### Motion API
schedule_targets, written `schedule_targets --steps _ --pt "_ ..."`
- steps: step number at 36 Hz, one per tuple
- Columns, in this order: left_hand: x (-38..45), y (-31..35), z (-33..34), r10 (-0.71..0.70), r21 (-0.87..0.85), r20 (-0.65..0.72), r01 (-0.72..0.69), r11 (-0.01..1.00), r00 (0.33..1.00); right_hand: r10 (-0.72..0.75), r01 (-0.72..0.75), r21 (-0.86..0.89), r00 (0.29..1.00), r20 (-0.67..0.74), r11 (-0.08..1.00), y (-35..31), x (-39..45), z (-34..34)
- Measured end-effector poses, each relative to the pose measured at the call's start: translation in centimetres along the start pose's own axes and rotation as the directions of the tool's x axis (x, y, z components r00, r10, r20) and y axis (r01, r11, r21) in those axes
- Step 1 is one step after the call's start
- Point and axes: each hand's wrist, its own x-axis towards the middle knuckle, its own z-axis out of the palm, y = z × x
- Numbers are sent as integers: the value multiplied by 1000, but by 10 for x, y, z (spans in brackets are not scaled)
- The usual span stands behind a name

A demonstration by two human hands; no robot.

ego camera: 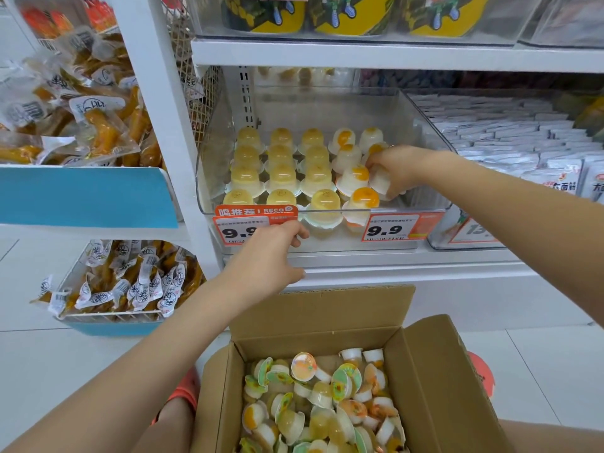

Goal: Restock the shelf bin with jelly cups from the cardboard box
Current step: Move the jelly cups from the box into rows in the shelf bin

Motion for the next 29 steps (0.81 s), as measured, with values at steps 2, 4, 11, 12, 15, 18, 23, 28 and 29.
schedule_targets --steps 2,4,11,12,15,18,23,28,29 --pt "0 0 0 6 3 -6 -6 1000 1000 3 -3 6 1000 -9 1000 -1 -2 -1" --pt "0 -1 0 13 7 -11 -13 1000 1000 12 -11 17 1000 -13 1000 -2 -5 -2" --pt "0 -2 2 31 4 -17 -31 1000 999 57 -56 15 991 -121 998 -1 -17 -10" --pt "-1 -3 2 34 2 -17 -34 999 999 58 -55 27 988 -143 998 -1 -21 -13" --pt "-3 -4 4 48 3 -15 -48 999 999 43 -21 92 968 -247 995 -2 -41 -20" --pt "-7 -3 7 64 5 -24 -64 998 998 32 41 200 936 -351 979 -6 -71 -21" --pt "-20 -2 27 43 -152 -37 -48 987 998 9 263 472 867 -498 842 -28 -131 5" --pt "-39 -21 86 -80 -324 16 81 942 997 -38 291 604 918 -395 742 -51 -166 74" --pt "-43 -29 99 -88 -316 47 99 943 995 -44 294 622 922 -385 726 -54 -168 92"
